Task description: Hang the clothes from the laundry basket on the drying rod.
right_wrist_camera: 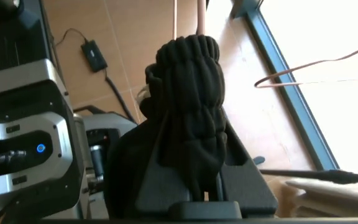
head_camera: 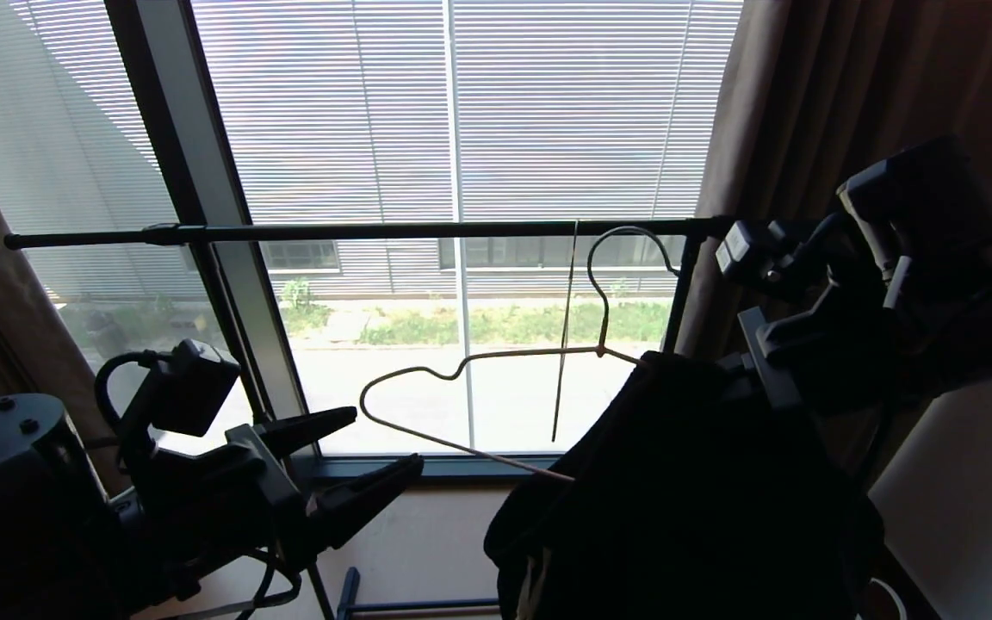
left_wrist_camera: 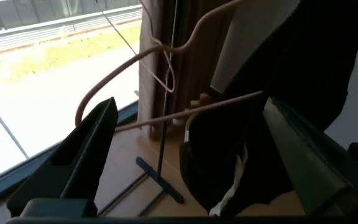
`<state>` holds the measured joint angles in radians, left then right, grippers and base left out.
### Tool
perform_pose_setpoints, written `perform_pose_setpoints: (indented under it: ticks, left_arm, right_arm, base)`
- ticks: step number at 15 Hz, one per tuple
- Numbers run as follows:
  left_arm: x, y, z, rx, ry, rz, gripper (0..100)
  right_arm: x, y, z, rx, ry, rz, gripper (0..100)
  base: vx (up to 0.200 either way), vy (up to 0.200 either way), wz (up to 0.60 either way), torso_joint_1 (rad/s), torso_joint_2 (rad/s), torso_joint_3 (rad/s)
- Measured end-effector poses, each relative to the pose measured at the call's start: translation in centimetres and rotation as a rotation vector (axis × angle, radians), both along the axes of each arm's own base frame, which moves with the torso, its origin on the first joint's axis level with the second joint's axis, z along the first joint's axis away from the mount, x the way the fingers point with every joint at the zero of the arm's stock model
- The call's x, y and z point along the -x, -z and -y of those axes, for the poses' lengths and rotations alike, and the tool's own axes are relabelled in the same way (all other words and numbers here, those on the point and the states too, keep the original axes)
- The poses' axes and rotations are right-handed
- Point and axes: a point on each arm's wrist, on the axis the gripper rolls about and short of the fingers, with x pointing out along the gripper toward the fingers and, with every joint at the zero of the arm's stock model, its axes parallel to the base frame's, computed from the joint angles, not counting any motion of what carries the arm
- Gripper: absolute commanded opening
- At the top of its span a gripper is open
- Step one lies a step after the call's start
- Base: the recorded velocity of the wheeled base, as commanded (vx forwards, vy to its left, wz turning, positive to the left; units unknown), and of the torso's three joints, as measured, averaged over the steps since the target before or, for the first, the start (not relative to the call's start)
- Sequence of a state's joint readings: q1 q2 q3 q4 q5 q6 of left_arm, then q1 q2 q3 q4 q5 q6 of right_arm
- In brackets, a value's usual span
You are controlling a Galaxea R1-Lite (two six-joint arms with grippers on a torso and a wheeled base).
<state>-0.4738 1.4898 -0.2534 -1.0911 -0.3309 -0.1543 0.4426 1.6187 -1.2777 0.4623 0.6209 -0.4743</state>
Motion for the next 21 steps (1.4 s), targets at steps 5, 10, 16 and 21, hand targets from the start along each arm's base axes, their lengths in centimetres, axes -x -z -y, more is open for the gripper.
perform_pose_setpoints:
  ticks: [5, 10, 16, 21]
  left_arm:
    - [0.2, 1.0, -0.9, 0.138, 0.001, -0.322, 100]
    - [-2.9, 2.1, 0.6, 0.220, -0.001, -0.498, 100]
    - [-4.7, 2.5, 1.4, 0.294, 0.101, -0.624, 100]
    - [-4.1, 2.5, 2.9, 0.274, 0.170, -0.632, 100]
  right_arm:
    - [-0.4, -1.6, 1.5, -0.115, 0.011, 0.064, 0]
    - [0.8, -3.0, 2.3, -0.194, -0.043, 0.081, 0]
    - [2.1, -3.7, 2.7, -0.261, -0.112, 0.071, 0]
    - [2.6, -3.5, 2.6, -0.291, -0.141, 0.101, 0]
  base:
    - [0.000, 0.000, 0.00, 0.000, 0.00, 0.000]
    - [0.000, 0.000, 0.00, 0.000, 0.00, 0.000]
    - [0.000, 0.000, 0.00, 0.000, 0.00, 0.000]
    - [0.000, 0.000, 0.00, 0.000, 0.00, 0.000]
